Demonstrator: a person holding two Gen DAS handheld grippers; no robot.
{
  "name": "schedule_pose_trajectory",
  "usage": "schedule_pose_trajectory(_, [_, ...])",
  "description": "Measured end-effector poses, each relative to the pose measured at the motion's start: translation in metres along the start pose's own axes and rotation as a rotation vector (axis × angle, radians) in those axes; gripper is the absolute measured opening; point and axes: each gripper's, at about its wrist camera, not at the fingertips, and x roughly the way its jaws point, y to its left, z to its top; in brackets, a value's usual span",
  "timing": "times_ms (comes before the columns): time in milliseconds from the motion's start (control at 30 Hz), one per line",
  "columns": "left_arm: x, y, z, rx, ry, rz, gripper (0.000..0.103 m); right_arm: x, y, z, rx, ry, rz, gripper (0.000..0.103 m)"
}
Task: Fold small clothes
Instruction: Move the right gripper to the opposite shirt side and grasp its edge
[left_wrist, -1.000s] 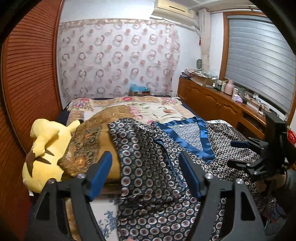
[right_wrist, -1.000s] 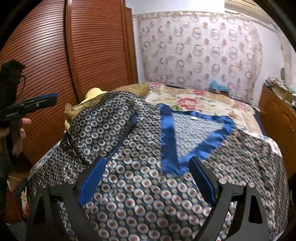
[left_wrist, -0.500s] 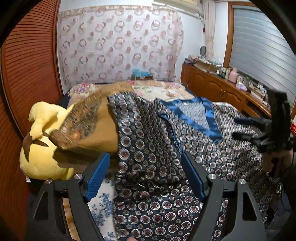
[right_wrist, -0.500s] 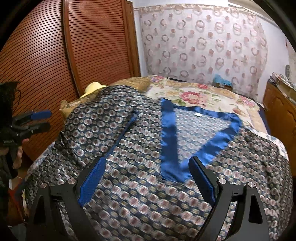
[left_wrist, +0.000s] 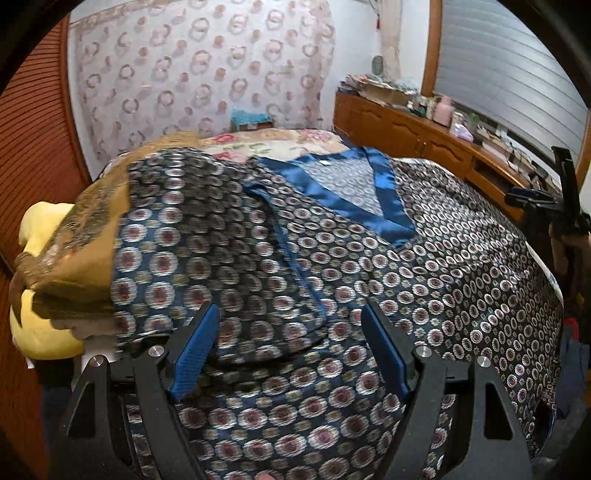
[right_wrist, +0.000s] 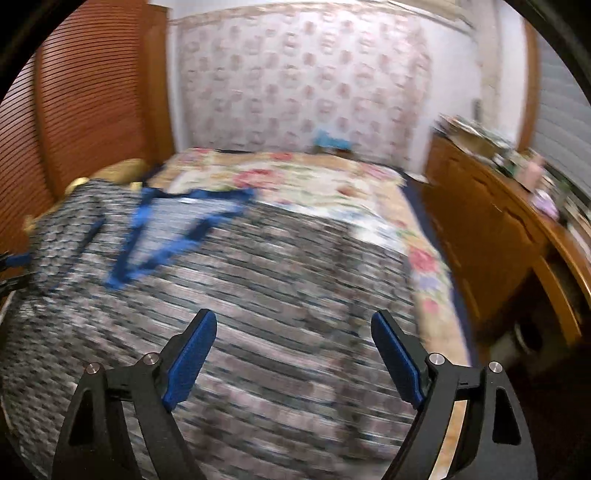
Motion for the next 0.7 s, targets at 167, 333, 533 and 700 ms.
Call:
schedule_pose_trajectory(167, [0.013, -0.012, 0.004, 0.017, 0.034, -0.014, 0.080, 0.004, -0.058, -0.022, 0.102, 0.084, -0.054, 0.074])
schedule_pose_trajectory(333, [0.025, -0.019, 0.007, 0.020, 0.060, -0.025, 0.080, 0.008, -0.088, -0.041, 0.193, 0.143, -0.005, 0.063])
schedule_pose_trajectory(533, [0.037, -0.018, 0.007, 0.011, 0.086, -0.016, 0.080, 0.015, -0.103, -0.048, 0.217, 0.183, 0.042, 0.045])
schedule_pose_trajectory(700, [0.049, -0.016, 0.001, 0.003, 0.131, -0.011, 0.080, 0.007, -0.115, -0.051, 0.216, 0.185, 0.057, 0.039])
